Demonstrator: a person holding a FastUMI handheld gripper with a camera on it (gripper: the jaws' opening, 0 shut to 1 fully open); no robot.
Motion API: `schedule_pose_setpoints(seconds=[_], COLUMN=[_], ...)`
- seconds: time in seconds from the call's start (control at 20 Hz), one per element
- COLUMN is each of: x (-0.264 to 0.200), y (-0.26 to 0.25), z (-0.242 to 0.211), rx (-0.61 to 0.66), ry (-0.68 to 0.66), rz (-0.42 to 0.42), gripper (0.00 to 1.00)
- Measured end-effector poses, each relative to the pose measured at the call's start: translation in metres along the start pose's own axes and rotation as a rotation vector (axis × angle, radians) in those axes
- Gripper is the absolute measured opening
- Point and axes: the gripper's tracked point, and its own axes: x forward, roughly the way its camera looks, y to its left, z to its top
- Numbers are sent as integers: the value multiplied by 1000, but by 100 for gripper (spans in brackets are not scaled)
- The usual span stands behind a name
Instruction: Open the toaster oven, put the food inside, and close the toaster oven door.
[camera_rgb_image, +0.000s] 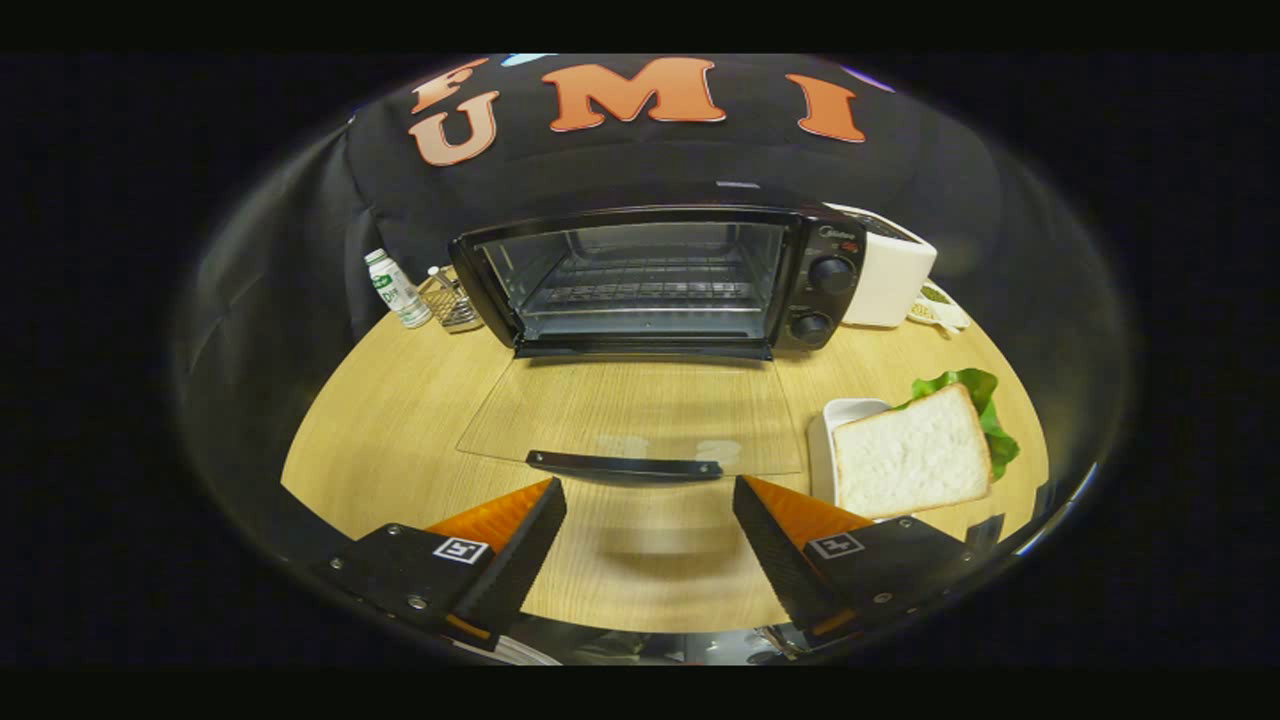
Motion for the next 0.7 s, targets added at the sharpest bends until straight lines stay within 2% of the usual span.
schedule_pose_setpoints(seconds=[0.3,0.5,0.7], x=[-48,-67,-62], y=[-69,-110,-157], z=[-8,-4,5], rx=[-55,-12,37], ry=[108,158,181], rz=[-14,-4,-29], gripper=[100,100,100])
